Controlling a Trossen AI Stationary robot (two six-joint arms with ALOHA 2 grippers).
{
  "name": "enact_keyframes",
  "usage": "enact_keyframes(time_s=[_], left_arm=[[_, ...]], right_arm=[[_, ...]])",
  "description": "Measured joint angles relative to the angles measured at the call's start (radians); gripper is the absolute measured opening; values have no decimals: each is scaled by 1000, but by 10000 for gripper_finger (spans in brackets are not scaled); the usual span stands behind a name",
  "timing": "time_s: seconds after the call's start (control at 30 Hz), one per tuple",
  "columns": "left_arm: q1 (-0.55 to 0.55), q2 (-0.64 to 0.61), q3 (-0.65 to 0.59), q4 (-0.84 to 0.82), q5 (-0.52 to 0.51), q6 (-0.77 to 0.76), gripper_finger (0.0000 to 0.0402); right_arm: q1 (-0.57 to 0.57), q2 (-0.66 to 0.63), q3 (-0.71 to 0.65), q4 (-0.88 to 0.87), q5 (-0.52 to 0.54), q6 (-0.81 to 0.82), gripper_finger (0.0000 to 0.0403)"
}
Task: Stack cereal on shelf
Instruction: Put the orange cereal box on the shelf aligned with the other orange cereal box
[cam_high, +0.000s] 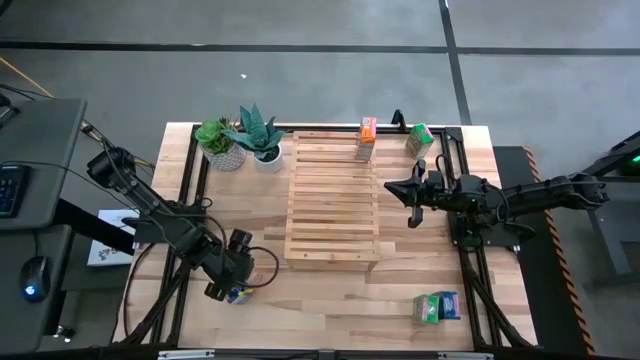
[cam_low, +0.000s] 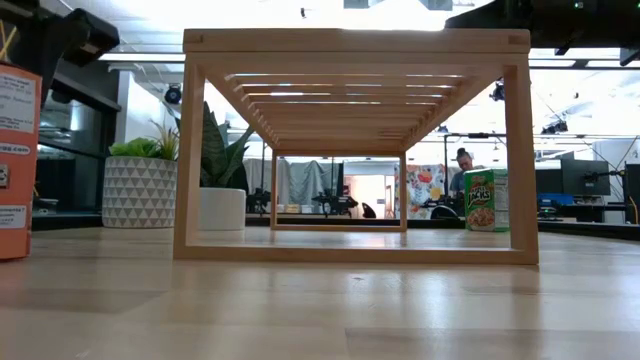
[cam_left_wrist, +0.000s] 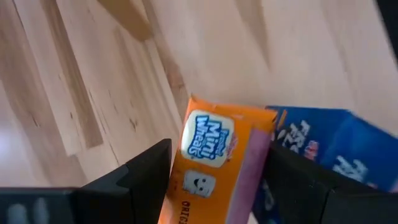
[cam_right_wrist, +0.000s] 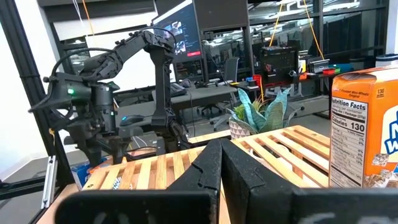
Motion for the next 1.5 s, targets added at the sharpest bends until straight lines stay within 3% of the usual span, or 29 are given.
enact_keyframes(time_s=[0.43, 0.77, 0.93, 1.07, 1.2, 1.37, 1.43, 1.5], left_arm=[[18, 47, 0, -16, 1, -9, 231], [61, 45, 7, -28, 39, -8, 142], [82, 45, 111, -140, 69, -8, 124], [104, 44, 285, -333, 55, -4, 124], [129, 43, 519, -531, -121, 30, 124], [184, 42, 747, -492, -572, 193, 124], [257, 48, 799, -408, -616, 264, 124], [357, 63, 822, -306, -568, 335, 124]], right_arm=[[0, 0, 0, 0, 0, 0, 0], [0, 0, 0, -4, 0, 0, 0], [0, 0, 0, -8, 0, 0, 0], [0, 0, 0, -8, 0, 0, 0], [0, 0, 0, -8, 0, 0, 0], [0, 0, 0, -8, 0, 0, 0], [0, 0, 0, -8, 0, 0, 0], [0, 0, 0, -8, 0, 0, 0]])
